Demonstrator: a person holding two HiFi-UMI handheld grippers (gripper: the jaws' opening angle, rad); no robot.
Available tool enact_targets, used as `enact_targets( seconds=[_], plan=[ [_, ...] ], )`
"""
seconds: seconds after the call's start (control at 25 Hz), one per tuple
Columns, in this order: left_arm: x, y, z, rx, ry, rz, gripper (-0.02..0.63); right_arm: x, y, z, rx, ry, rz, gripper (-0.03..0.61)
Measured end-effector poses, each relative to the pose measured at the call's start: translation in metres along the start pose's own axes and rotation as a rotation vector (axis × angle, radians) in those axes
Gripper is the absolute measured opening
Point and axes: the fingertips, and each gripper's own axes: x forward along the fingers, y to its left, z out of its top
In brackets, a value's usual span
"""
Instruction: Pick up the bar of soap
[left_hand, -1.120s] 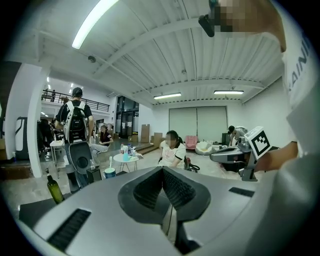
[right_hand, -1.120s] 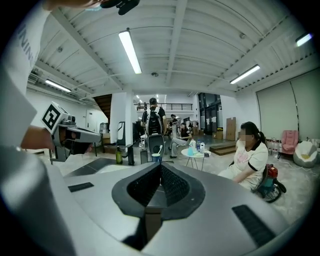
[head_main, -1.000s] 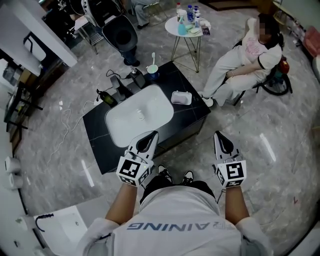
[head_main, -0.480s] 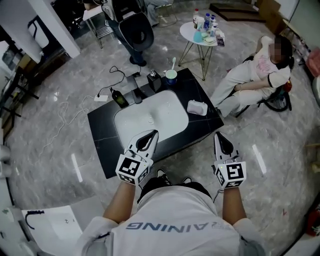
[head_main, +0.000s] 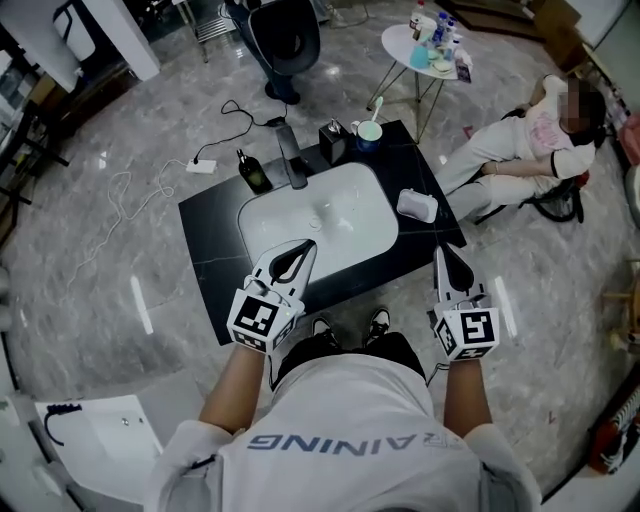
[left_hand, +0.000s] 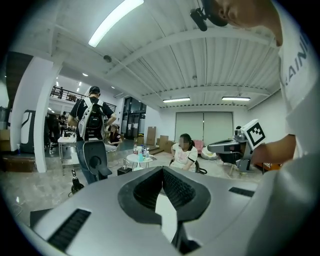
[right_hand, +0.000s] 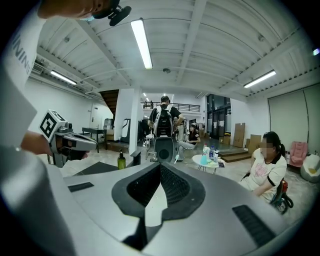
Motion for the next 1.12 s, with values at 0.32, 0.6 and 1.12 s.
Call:
enact_targets(
  seconds=[0.32,0.6,1.12],
  plan=[
    [0.026,0.003,-0.004,-0.04,0.014,0.034,0.005,0.044,-0.035,-0.023,-0.075,0.142,0.073,0.018],
    [0.06,-0.002,-0.01,-0.085,0.052,0.111,0.005,0.099,-0.067,-0.079,-0.256,0.419,0.226,0.127],
    [0.079,0.007,-0.058,-0.183,0.159,0.33,0.005,0.19,-0.08,-0.208,-0.51,0.749,0.524,0.207]
  ],
)
